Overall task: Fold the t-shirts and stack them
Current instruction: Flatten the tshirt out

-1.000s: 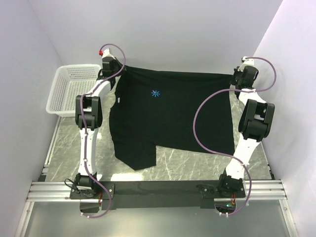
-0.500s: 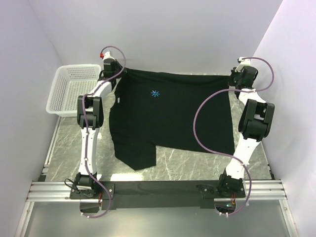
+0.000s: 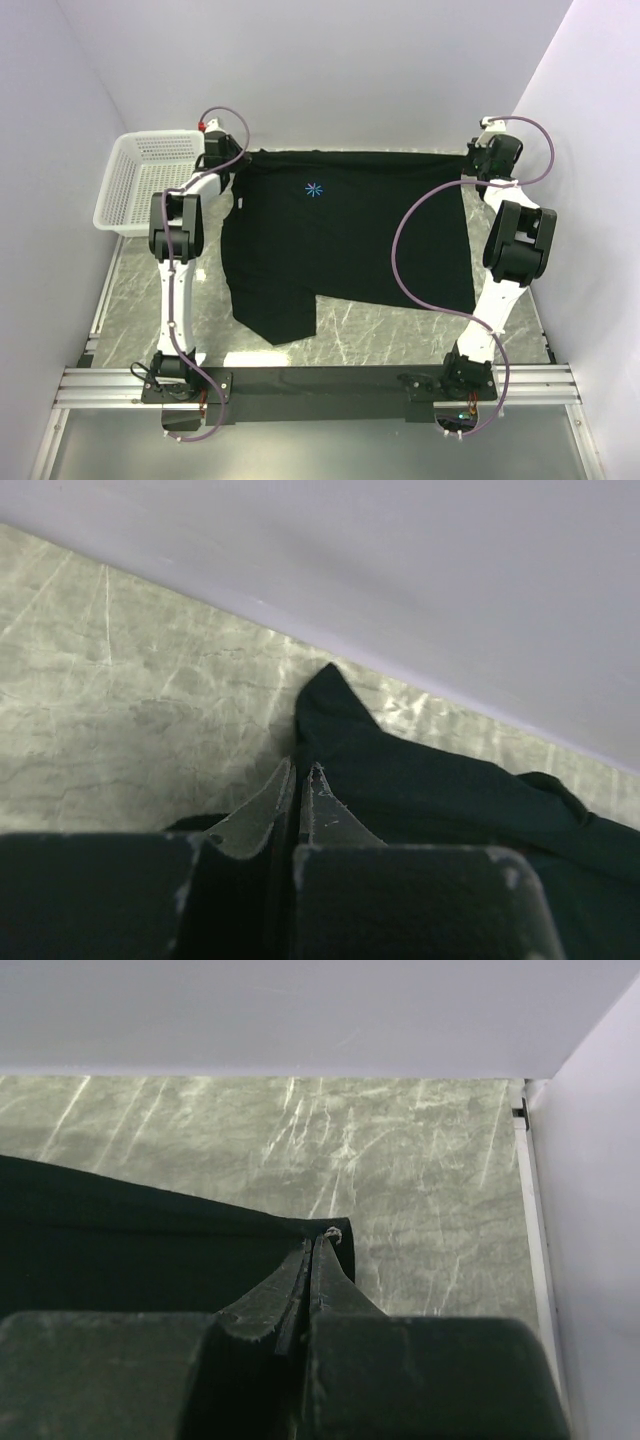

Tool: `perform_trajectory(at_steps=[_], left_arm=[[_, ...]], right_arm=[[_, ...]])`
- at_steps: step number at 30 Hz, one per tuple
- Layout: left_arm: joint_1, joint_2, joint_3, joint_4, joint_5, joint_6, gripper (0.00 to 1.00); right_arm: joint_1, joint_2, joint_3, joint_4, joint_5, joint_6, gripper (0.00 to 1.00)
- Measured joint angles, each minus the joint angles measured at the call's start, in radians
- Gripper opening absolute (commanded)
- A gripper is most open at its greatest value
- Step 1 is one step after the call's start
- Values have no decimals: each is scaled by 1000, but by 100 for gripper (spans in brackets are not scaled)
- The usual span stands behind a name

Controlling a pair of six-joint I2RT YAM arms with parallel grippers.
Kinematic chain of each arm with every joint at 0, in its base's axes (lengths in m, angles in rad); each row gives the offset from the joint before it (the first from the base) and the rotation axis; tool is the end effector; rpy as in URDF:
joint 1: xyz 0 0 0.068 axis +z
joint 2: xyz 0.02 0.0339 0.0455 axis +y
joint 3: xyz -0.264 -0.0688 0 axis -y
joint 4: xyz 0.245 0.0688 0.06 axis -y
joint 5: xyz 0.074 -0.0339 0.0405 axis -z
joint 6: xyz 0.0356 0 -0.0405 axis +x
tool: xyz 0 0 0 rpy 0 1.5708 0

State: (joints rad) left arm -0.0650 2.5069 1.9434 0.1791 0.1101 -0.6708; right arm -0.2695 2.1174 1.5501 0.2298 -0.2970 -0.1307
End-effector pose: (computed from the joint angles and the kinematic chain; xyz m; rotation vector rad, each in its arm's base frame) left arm 0.5717 -0.0411 0.1489 -0.5252 1.9295 -0.5873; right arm 0.4828 -0.1226 0.2222 -0.0686 1.8917 0.0108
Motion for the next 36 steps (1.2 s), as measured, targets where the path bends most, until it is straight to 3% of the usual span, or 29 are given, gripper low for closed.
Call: perform_trajectory(at_steps=[19, 27, 36], left_arm=[[24, -111, -106, 98, 128, 68, 4], [29, -87, 14, 70, 165, 64, 5], [29, -55, 34, 70, 200, 57, 6]], right_arm=[[-13, 0, -17, -22, 14, -23, 0], [-19, 48, 103, -28, -40, -10, 0], [-21, 95, 138, -75, -167, -102, 0]])
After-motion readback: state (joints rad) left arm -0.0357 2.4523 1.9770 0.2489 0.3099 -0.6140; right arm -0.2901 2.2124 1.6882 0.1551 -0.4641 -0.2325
